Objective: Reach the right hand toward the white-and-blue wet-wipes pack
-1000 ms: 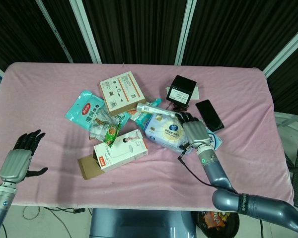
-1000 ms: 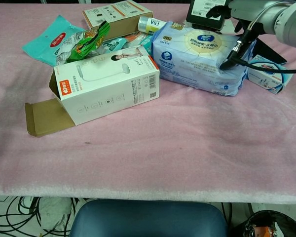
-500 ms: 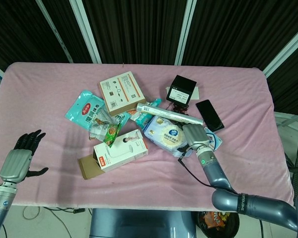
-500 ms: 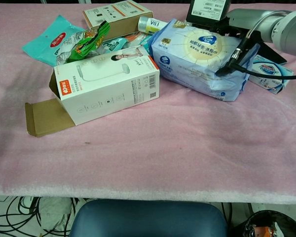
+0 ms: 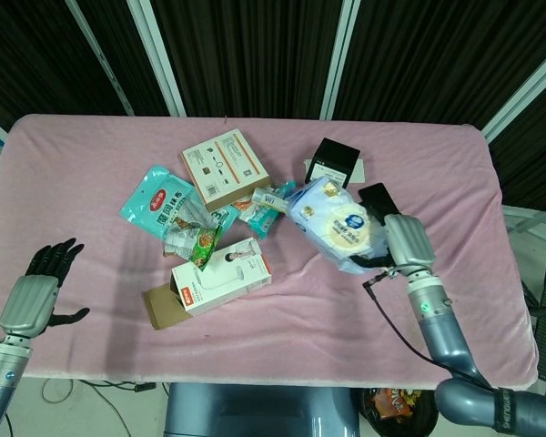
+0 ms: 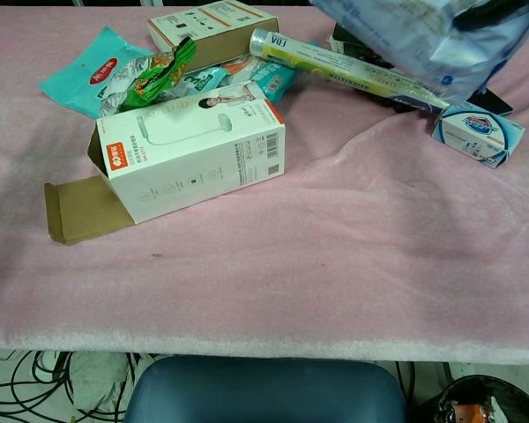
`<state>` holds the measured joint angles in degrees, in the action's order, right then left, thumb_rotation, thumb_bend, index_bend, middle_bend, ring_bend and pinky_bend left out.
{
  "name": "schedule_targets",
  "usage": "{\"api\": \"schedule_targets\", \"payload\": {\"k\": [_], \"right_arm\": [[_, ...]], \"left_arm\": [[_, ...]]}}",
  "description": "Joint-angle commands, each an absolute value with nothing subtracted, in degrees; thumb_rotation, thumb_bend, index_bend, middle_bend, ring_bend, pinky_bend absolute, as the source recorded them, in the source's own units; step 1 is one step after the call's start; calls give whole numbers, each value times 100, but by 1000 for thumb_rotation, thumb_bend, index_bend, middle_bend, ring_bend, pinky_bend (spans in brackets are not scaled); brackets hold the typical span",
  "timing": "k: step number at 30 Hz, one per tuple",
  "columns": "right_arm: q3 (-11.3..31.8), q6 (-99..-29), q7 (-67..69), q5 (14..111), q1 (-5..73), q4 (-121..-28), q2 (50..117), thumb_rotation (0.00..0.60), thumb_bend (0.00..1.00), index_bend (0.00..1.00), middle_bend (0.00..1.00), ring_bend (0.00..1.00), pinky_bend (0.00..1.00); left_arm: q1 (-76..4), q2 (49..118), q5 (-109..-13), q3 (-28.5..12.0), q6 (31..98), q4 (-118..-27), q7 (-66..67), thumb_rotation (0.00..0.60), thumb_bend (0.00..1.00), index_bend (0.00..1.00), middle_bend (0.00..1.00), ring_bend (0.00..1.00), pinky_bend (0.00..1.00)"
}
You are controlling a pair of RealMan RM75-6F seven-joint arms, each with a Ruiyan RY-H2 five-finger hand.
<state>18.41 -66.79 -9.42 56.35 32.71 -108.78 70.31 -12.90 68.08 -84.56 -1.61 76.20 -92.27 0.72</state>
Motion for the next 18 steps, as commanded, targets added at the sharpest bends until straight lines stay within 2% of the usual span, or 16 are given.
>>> {"api": "schedule_targets", "payload": {"k": [1,10,18], "right_arm": [[1634,-7032,-328,6269,2657,-11441,6413,600,388,622,689,639,628],[741,-7659,1007,7997,1494,-11879,5494,600,388,622,687,635,628],[656,-7852,1679,8457,1293,-11796,5136,600,388,621,686,633,628]], "left_arm": [[-1277,6818,-8504,-149,7664,-9213,67,600,0,0,0,0,0],[-1221,6843,-8811,-65,7890,-9137,34,600,0,0,0,0,0],[-1193,6864,-8870,-44,7955,-9128,66,600,0,0,0,0,0]]}}
